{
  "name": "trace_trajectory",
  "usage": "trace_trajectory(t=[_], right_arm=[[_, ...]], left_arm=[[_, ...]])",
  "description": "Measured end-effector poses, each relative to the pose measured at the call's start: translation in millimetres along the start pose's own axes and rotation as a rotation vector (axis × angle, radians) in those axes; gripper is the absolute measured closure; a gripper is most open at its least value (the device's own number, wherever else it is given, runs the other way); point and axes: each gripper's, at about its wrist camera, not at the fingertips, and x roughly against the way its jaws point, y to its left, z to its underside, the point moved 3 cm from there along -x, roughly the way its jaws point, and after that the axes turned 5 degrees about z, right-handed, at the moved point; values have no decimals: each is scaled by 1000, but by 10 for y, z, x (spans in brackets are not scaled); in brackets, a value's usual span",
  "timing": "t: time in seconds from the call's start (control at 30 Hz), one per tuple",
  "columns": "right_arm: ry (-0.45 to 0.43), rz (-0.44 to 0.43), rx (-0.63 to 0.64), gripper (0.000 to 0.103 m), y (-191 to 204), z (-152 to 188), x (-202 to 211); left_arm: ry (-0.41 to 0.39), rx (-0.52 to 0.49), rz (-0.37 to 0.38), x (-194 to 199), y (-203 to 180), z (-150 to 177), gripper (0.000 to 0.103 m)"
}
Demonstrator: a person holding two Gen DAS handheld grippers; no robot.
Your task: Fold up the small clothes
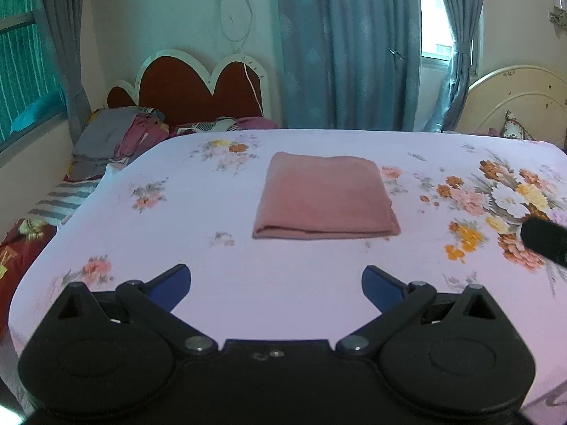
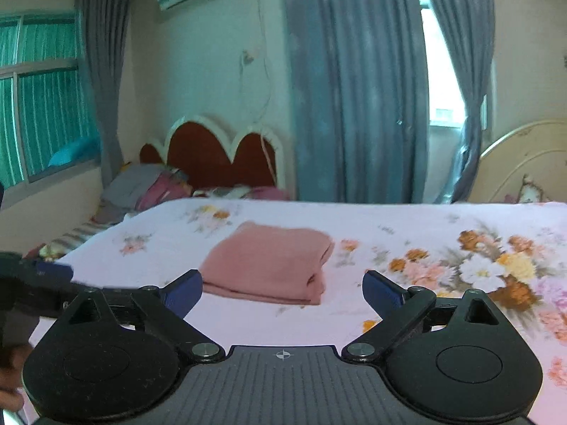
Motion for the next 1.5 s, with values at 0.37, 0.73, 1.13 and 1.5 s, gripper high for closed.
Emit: trace_trajectory(t=[0.37,0.73,1.13,1.5], right_arm=[[-26,3,-38,7,-62,-12,314],[-36,-9,-25,7,-42,-32,346],[-36,-14,-23,7,-17,-30,343],[-28,-20,-18,7,46,-31,279]], left_arm=[[-46,26,-2,363,-75,88,0],[-64,63,-20,473,62,105,0],[-66,73,-25,473,149,89,0],[-58,77,-30,439,229,73,0]])
